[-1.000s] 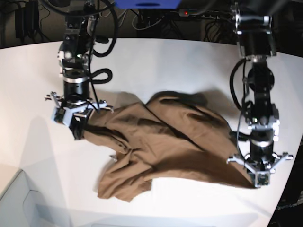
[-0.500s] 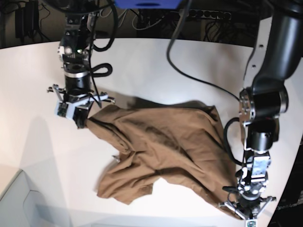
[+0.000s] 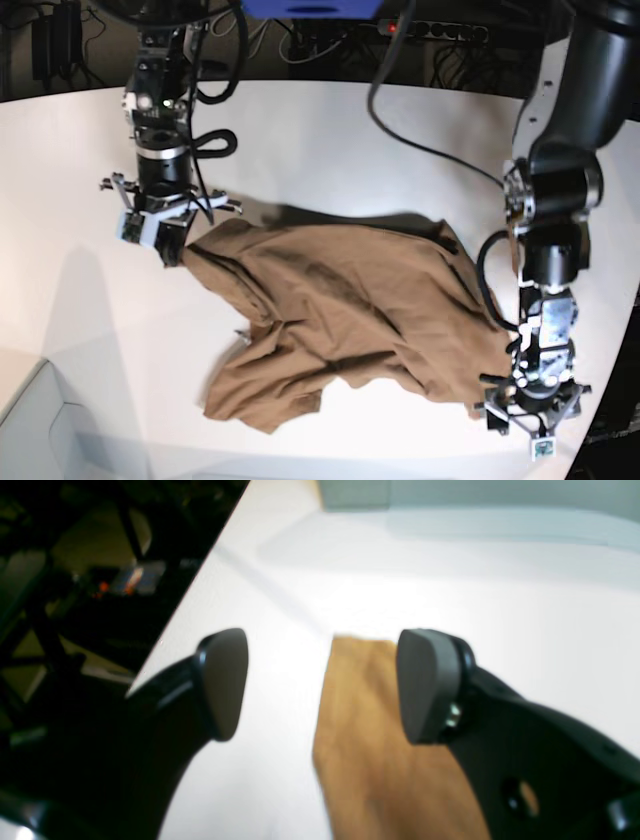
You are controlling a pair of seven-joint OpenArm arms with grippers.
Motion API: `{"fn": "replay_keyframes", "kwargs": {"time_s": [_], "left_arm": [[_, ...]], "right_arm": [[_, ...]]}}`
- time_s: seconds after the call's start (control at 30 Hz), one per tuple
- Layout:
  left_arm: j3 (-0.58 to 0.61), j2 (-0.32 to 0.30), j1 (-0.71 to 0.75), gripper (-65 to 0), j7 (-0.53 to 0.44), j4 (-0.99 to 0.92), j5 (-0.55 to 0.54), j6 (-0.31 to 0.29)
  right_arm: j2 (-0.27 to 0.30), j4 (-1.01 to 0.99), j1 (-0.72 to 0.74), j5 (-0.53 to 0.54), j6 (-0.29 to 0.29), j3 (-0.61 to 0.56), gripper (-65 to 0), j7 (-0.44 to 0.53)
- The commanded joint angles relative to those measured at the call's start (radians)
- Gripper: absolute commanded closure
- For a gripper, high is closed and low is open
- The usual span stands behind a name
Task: Layout the t-shirt on the table in an organized manner, then fold the t-shirt properly
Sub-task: 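Grasp the shirt hem with the left gripper and pull it outward, then grasp the shirt edge with the left gripper and stretch it flat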
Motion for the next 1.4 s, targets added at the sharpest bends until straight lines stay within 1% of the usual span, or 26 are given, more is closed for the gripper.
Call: {"fn": "replay_keyframes", "kwargs": {"time_s": [0.0,0.13,0.2,0.27,0.37,0.5,0.57,0.7,0.93,1.23,1.27,1.3,1.33,1.37], "left_arm": [[-0.002,-0.025,0.021,-45.0,0.015,0.123,-0.027,0.006],[-0.002,-0.033,0.319,-45.0,0.219,0.597,-0.180,0.009],[-0.002,-0.030,0.468,-44.9,0.279,0.792,-0.232,0.012],[0.009,-0.015,0.632,-44.9,0.311,0.947,-0.249,0.011],[0.036,0.062,0.807,-44.9,0.298,1.026,-0.231,0.008],[0.085,0.105,0.960,-44.9,0.294,1.058,-0.151,0.008],[0.107,0.114,1.011,-44.9,0.294,1.059,-0.125,0.006],[0.159,0.114,1.028,-44.9,0.292,1.018,-0.094,0.008],[0.154,0.116,0.913,-44.9,0.292,0.880,-0.096,0.014],[0.153,0.114,0.830,-44.5,0.292,0.834,-0.100,0.014],[0.153,0.114,0.821,-42.6,0.291,0.802,-0.100,0.014],[0.153,0.114,0.807,-39.2,0.291,0.763,-0.102,0.014],[0.153,0.114,0.787,-32.9,0.291,0.717,-0.103,0.014],[0.153,0.114,0.773,-25.1,0.291,0.677,-0.103,0.012]], "right_arm": [[-0.004,0.021,0.008,-0.001,0.003,-0.002,0.0,0.031],[-0.004,0.019,0.006,0.001,0.003,-0.007,0.0,0.031],[-0.004,0.019,0.006,0.001,0.003,-0.007,0.0,0.031],[-0.004,0.021,0.006,0.001,0.003,-0.007,0.0,0.031],[-0.004,0.019,0.006,0.001,0.003,-0.009,0.0,0.031],[-0.004,0.022,0.006,0.001,0.003,-0.009,0.0,0.031],[-0.004,0.022,0.006,0.002,0.003,-0.009,0.0,0.031],[-0.004,0.024,0.004,0.002,0.003,-0.009,0.0,0.031],[-0.004,0.022,0.004,0.002,0.003,-0.009,0.0,0.031],[-0.001,0.019,0.012,0.002,0.003,-0.001,0.0,0.031],[0.004,0.018,0.014,0.002,0.003,-0.001,0.0,0.031],[0.004,0.018,0.014,0.002,0.003,-0.001,0.0,0.031],[0.004,0.018,0.015,0.002,0.003,-0.001,0.0,0.031],[0.005,0.018,0.015,0.002,0.003,-0.001,0.0,0.031]]}}
